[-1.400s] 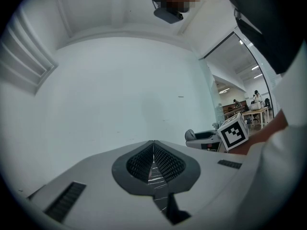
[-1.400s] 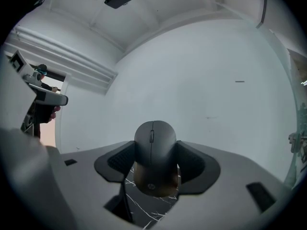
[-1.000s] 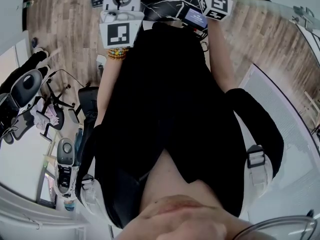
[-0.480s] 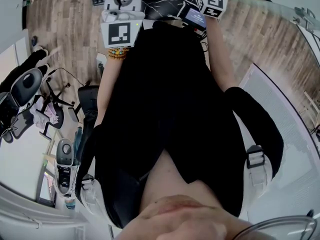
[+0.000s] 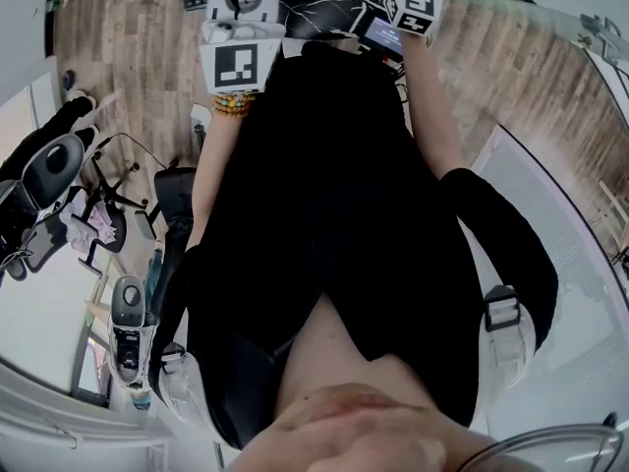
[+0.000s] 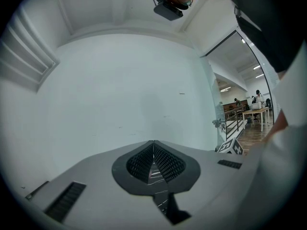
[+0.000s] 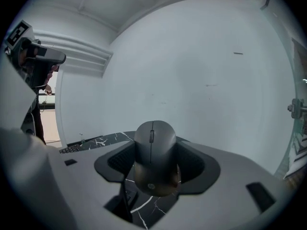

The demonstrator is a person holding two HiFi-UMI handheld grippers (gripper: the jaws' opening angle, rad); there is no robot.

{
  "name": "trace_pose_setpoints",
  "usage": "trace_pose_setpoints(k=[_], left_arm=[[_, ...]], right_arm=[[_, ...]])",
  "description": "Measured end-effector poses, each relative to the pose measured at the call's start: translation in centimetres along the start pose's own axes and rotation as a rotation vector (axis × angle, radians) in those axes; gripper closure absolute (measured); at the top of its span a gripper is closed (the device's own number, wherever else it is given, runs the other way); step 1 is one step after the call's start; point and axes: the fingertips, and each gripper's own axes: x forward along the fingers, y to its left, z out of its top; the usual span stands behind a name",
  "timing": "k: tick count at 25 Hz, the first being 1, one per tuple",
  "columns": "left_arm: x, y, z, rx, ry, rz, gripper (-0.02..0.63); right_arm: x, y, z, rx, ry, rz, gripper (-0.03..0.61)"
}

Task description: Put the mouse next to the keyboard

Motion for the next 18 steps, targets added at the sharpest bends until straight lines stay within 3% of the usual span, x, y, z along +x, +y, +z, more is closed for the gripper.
trace_pose_setpoints(k=[18], left_arm=[[0.3, -0.5, -0.2, 0.000, 0.008, -0.015, 0.600]], right_arm=[[0.8, 0.0, -1.9, 0.052, 0.029, 0.000, 0.296]])
